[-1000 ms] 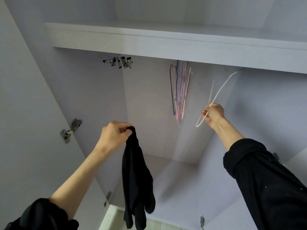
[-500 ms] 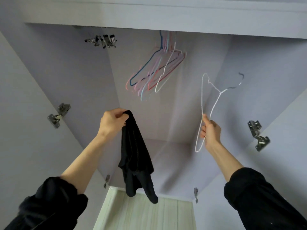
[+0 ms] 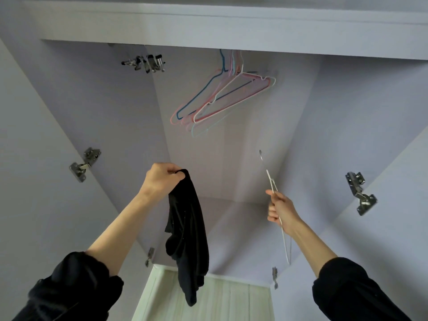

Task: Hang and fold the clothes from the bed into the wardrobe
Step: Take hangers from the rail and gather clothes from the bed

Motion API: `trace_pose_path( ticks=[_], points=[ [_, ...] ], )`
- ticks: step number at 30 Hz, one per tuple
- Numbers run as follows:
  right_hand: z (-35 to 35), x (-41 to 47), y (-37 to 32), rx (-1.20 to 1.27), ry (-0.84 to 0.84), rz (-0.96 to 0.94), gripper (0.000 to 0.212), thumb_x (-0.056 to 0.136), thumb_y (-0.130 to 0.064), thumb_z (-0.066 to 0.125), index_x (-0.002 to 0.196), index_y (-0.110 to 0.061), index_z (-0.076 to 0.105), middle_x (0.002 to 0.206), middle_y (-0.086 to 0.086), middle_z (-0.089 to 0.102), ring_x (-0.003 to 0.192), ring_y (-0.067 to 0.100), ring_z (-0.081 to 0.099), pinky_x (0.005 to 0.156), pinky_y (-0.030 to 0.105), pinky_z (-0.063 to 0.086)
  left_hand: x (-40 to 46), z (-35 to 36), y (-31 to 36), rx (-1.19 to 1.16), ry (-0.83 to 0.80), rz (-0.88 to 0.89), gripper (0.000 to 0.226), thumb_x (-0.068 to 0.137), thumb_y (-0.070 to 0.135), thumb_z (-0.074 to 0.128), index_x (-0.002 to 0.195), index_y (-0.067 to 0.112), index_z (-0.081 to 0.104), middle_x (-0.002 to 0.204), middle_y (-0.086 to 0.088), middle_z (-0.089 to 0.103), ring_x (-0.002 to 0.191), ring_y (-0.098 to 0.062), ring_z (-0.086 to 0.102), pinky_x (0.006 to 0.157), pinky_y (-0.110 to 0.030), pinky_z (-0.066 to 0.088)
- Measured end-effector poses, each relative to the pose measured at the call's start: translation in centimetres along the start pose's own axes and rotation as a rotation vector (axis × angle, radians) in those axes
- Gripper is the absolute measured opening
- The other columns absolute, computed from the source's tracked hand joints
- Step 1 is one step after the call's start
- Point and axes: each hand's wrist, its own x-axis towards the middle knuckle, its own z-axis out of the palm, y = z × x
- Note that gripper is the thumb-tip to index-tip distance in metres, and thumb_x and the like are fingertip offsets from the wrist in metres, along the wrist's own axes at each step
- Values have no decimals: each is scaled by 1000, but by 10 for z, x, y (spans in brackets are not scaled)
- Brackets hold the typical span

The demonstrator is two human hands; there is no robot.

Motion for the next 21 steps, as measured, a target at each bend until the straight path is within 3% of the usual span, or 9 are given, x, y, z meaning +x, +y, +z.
trace_pose_path(
  ticks=[3,7,9,13,15,17,19,21],
  points=[
    [-2,-12,-11,67,-62,-194,30,101,-2,32,103,-21,54,40,-4,31,34,8,27,40,19,28,-2,5,-1,28,-15,-5,21,83,6,58,69,18,68,69,1,63,79,-21,61,81,-35,52],
    [-8,-21,-24,137,-138,-168,25,90,6,42,88,-15,56,59,3,63,46,13,55,51,22,45,-2,8,-2,6,-55,-37,18,81,5,59,69,14,69,68,-4,62,74,-22,61,81,-39,56],
    [-5,-20,-25,86,-158,-123,18,88,0,50,82,-16,55,63,7,59,47,14,54,54,24,42,-2,9,-1,-2,-63,-38,16,81,5,59,70,12,69,70,-5,62,75,-22,62,77,-38,57],
    [4,-15,-15,-196,-246,-96,20,88,-13,59,75,-20,45,62,0,33,45,8,28,47,22,17,0,8,4,-3,-60,-74,9,83,9,61,76,10,66,71,-4,62,69,-19,63,59,-28,53],
    [9,-17,-7,-324,-229,-90,19,89,-26,62,78,-19,49,60,-5,31,50,9,24,50,23,20,2,4,4,-20,-61,-114,8,83,11,61,78,6,64,69,-8,62,63,-21,64,57,-28,53],
    [12,-18,-3,-297,-123,-121,26,91,-34,59,72,-17,52,57,-5,31,51,10,26,57,25,31,3,-1,5,-33,-67,-156,11,84,12,61,82,2,63,69,-12,63,62,-24,65,57,-29,56],
    [14,-17,-5,-221,-66,-157,33,97,-30,49,69,-14,54,54,-3,33,50,10,31,64,27,38,2,-7,6,-67,-75,-201,11,84,10,60,83,-1,63,70,-15,65,63,-26,66,60,-30,59],
    [15,-14,-11,-124,-54,-173,35,100,-24,43,70,-12,57,48,-6,39,46,6,36,62,25,35,0,-11,5,-122,-79,-249,11,84,8,60,81,-1,65,68,-15,66,62,-24,67,60,-29,59]
  ],
)
